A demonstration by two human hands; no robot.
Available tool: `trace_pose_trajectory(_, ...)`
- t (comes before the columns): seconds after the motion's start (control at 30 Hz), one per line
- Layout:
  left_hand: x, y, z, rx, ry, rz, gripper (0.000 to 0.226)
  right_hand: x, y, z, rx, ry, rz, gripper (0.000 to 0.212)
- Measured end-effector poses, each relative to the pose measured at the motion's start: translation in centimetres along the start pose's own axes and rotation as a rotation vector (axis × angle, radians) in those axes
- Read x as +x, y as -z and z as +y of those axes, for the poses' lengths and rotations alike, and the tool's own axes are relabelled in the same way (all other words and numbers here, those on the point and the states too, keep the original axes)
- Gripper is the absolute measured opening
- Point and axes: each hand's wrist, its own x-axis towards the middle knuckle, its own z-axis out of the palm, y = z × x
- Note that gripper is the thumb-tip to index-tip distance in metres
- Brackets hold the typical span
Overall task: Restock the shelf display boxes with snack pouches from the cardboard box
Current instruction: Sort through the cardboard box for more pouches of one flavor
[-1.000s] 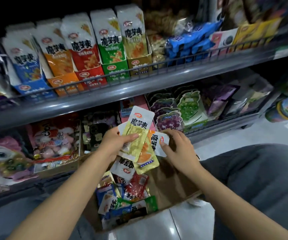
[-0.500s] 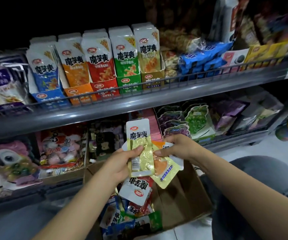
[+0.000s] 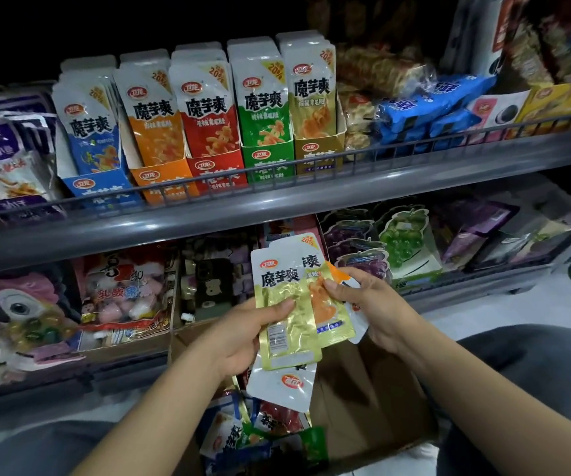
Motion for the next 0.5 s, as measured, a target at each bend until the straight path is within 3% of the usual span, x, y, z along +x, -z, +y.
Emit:
trace_pose_trajectory(0.1, -0.2, -0.1, -0.3, 0.051, -0.044, -0.015, 0.016, -0.5, -0.7, 0.6, -0.008, 0.012, -0.051, 0.023)
trace_pose_trajectory(0.23, -0.4, -0.4, -0.7, 0.044, -0.06, -0.021, 0.028, -0.7, -1.6, 1.3, -0.12, -0.038, -0.009, 0.028)
trace_pose_trajectory(0.33, -0.4, -0.5, -0.9, 0.036, -0.063, -0.008, 0.038, -0.8, -2.1, 0.9, -0.276, -0.035, 0.055, 0.07)
trace_pose_trajectory(0.37, -0.3, -0.3, -1.0, 0.062, -0.078, 0.001, 0.041, -1.0, -2.2, 0.8, -0.315, 0.024, 0.062, 0.073)
trace_pose_trajectory(0.43, -0.3, -0.4, -0.9, 0.129, -0.101, -0.015, 0.051, -1.2, -2.0, 0.7, -0.325, 0.138, 0.086, 0.049)
trace_pose_trajectory(0.5, -0.4, -0.5, -0.9, 0.166, -0.113, -0.031, 0.048, -1.2, -1.7, 0.6, -0.305, 0.137, 0.121, 0.03)
